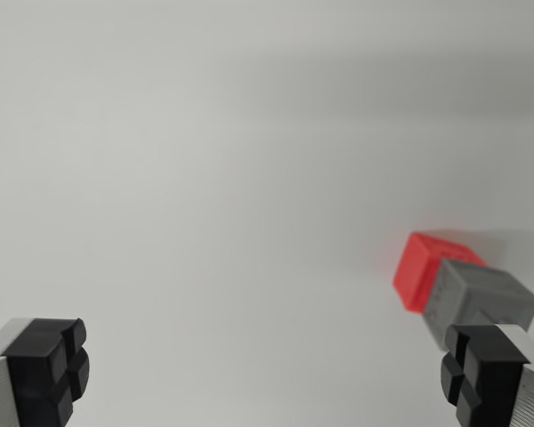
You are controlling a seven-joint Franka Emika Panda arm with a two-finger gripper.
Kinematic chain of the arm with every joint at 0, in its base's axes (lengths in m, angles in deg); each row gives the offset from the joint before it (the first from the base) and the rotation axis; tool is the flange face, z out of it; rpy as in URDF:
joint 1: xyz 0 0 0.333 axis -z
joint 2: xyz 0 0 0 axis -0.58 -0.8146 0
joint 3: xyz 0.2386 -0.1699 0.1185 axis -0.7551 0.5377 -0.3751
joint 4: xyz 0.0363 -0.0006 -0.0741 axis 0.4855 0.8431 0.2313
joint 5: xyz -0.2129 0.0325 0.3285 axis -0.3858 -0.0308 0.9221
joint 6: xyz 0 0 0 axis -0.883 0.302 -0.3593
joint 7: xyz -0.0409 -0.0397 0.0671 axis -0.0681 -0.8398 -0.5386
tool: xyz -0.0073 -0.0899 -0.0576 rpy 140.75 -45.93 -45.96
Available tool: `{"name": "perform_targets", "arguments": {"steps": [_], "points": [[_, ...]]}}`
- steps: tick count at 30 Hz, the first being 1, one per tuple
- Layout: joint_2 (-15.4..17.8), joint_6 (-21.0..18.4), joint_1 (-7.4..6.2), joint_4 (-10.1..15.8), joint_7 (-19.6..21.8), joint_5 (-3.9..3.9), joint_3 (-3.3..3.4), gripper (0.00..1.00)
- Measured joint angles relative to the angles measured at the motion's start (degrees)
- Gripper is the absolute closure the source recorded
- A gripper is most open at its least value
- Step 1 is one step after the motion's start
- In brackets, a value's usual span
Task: Destack cube
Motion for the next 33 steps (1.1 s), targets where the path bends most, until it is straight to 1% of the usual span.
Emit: {"name": "perform_targets", "arguments": {"steps": [13, 23, 33], "points": [[0.4, 3.1, 0.63, 3.7, 0.0, 0.0, 0.93, 0.0], [0.7, 6.4, 1.28, 7.4, 0.0, 0.0, 2.03, 0.0], [0.6, 10.2, 2.25, 11.3, -0.1, 0.0, 3.11, 0.0]]}}
